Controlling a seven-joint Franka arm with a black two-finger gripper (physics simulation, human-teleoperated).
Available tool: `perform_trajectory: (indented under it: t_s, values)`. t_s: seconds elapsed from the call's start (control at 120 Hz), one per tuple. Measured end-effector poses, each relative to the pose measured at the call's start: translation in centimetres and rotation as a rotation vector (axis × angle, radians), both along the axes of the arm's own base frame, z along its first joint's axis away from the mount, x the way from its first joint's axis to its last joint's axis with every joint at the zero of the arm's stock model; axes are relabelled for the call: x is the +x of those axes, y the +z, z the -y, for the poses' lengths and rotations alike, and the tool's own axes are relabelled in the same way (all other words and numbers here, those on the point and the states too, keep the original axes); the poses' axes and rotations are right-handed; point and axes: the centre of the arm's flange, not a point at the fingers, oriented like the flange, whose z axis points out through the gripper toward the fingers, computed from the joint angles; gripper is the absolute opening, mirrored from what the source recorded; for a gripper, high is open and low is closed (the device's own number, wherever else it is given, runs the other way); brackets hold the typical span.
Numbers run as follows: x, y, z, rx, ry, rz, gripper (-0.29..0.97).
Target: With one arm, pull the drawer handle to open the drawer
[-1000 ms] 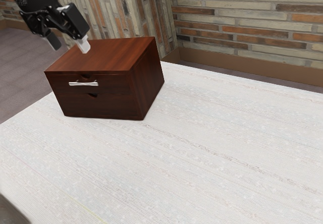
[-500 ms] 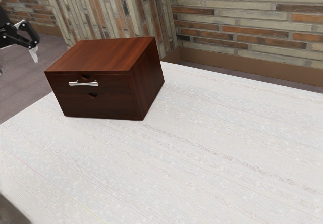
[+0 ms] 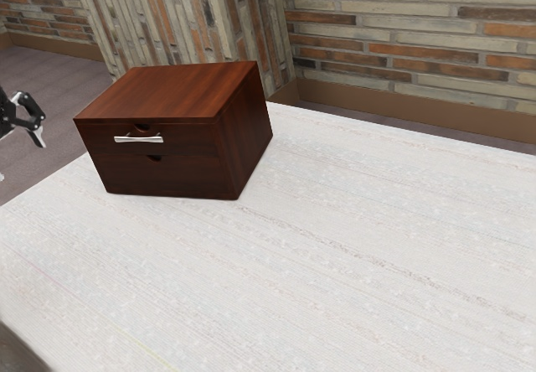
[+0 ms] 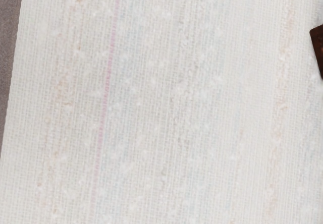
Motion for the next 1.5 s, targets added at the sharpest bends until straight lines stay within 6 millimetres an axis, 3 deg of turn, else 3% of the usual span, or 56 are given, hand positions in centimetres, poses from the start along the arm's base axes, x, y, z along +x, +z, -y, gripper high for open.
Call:
perform_trajectory:
  t_s: [0.217, 0.467, 0.575, 0.783, 0.967, 1.15, 1.5]
  values:
    - [4.4, -1.9, 1.7, 0.054, 0.073, 0.127, 0.68]
    - [7.5, -3.3, 3.7, 0.060, 0.175, 0.223, 0.68]
    - [7.7, -4.2, 3.0, 0.060, 0.233, 0.244, 0.68]
    - [7.0, -6.2, -0.5, 0.065, 0.361, 0.267, 0.68]
    - [8.6, -6.6, 0.9, 0.062, 0.374, 0.294, 0.68]
    - [9.0, -7.4, 0.4, 0.060, 0.412, 0.303, 0.68]
    - [10.8, -8.3, 1.4, 0.054, 0.428, 0.320, 0.68]
